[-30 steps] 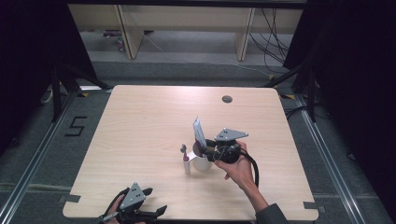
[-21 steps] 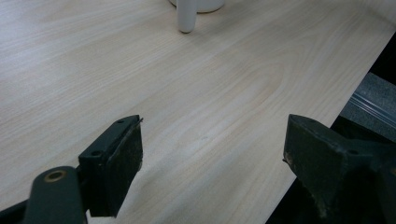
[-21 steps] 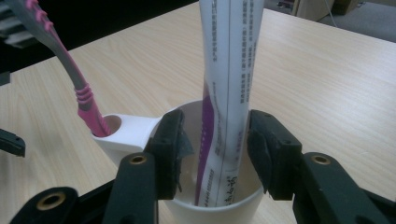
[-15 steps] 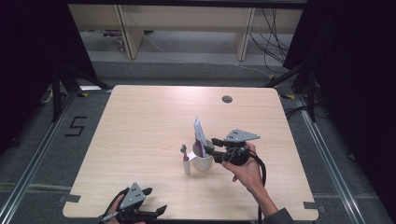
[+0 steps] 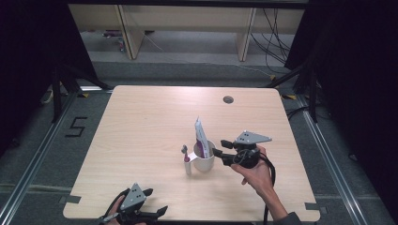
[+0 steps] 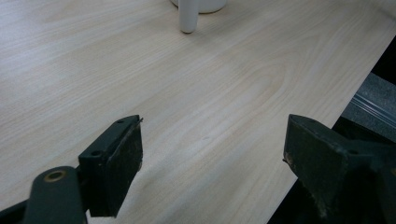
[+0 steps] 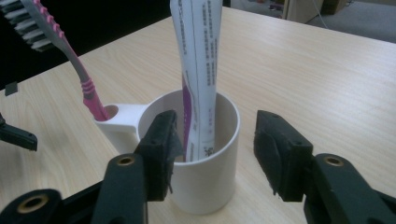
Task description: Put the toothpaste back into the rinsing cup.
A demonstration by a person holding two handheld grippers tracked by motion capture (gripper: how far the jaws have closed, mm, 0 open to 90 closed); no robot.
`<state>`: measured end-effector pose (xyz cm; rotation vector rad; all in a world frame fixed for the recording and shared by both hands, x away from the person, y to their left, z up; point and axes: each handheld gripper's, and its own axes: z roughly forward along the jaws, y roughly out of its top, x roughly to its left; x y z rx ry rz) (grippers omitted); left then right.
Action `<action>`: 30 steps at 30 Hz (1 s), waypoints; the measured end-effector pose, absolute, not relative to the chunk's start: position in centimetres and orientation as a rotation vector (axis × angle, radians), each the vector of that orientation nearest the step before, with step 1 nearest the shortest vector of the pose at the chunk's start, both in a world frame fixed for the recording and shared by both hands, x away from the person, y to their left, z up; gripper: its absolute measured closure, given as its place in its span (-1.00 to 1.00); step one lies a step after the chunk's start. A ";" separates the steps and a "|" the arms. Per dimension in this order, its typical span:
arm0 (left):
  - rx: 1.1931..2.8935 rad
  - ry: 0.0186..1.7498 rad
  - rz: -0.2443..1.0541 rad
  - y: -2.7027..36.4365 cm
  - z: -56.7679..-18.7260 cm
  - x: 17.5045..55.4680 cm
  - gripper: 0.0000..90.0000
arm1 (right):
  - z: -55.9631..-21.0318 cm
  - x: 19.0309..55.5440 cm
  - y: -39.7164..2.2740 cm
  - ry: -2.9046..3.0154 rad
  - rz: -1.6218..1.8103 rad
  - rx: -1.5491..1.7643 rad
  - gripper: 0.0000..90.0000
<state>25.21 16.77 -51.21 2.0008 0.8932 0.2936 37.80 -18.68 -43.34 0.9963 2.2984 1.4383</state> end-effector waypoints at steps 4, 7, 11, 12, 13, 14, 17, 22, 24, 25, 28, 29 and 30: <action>2.007 0.895 0.296 16.8 -51.2 25.2 -0.57 | -43.6 37.7 -19.4 2.280 1.438 1.007 0.02; 2.005 0.896 0.296 16.8 -51.2 25.2 -0.57 | -43.7 37.6 -19.9 2.283 1.432 1.022 -0.05; 2.005 0.894 0.294 16.8 -51.2 25.2 -0.57 | -43.6 37.4 -20.6 2.270 1.433 1.036 -0.09; 1.999 0.894 0.294 16.7 -51.2 25.2 -0.57 | -43.7 37.4 -20.7 2.271 1.446 1.048 -0.10; 2.004 0.897 0.297 16.8 -51.1 25.2 -0.57 | -43.7 37.3 -20.8 2.269 1.434 1.043 -0.10; 2.002 0.897 0.293 16.8 -51.1 25.2 -0.57 | -43.7 37.3 -21.0 2.261 1.426 1.044 -0.11; 1.998 0.898 0.294 16.8 -51.1 25.2 -0.57 | -43.8 37.2 -21.3 2.257 1.431 1.044 -0.13; 1.998 0.898 0.294 16.8 -51.1 25.2 -0.58 | -43.9 36.8 -21.8 2.261 1.441 1.084 -0.18; 1.999 0.897 0.294 16.8 -51.2 25.2 -0.58 | -43.9 36.6 -22.0 2.270 1.439 1.102 -0.22; 1.999 0.897 0.295 16.8 -51.2 25.2 -0.58 | -44.0 36.6 -22.2 2.266 1.438 1.091 -0.24; 1.997 0.898 0.294 16.8 -51.2 25.2 -0.58 | -44.2 36.3 -22.7 2.265 1.428 1.099 -0.29; 1.997 0.899 0.296 16.8 -51.2 25.2 -0.58 | -44.3 36.2 -22.8 2.267 1.429 1.106 -0.30; 2.006 0.900 0.298 16.9 -51.1 25.3 -0.58 | -44.4 36.1 -22.9 2.265 1.434 1.130 -0.31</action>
